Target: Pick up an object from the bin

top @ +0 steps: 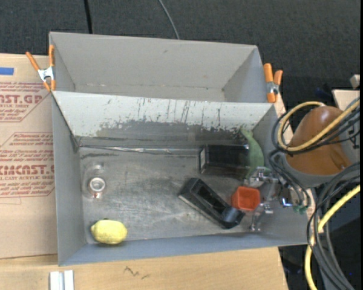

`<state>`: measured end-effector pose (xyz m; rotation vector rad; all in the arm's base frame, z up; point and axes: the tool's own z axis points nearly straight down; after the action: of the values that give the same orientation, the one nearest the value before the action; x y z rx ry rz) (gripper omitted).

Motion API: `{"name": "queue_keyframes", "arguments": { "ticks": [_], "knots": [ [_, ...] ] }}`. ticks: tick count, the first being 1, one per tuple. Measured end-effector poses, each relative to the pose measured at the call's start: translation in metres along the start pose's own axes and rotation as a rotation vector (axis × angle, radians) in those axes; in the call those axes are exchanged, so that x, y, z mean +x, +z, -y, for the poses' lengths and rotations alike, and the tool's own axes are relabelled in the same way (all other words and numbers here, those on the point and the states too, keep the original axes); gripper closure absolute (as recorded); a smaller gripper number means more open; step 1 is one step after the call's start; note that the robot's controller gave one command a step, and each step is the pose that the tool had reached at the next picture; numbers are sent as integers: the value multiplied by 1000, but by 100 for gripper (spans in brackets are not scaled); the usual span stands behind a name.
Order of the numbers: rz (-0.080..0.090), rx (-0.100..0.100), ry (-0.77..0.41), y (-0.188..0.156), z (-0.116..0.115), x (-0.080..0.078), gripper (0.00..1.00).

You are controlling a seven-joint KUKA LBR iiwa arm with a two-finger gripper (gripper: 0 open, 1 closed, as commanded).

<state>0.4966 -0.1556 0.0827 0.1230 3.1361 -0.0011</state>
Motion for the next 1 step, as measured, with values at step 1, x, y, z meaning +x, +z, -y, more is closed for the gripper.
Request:
{"name": "queue_keyframes", "arguments": {
  "ticks": [1],
  "knots": [
    [-3, -6, 230, 12, -6, -3, 100]
  ]
}}
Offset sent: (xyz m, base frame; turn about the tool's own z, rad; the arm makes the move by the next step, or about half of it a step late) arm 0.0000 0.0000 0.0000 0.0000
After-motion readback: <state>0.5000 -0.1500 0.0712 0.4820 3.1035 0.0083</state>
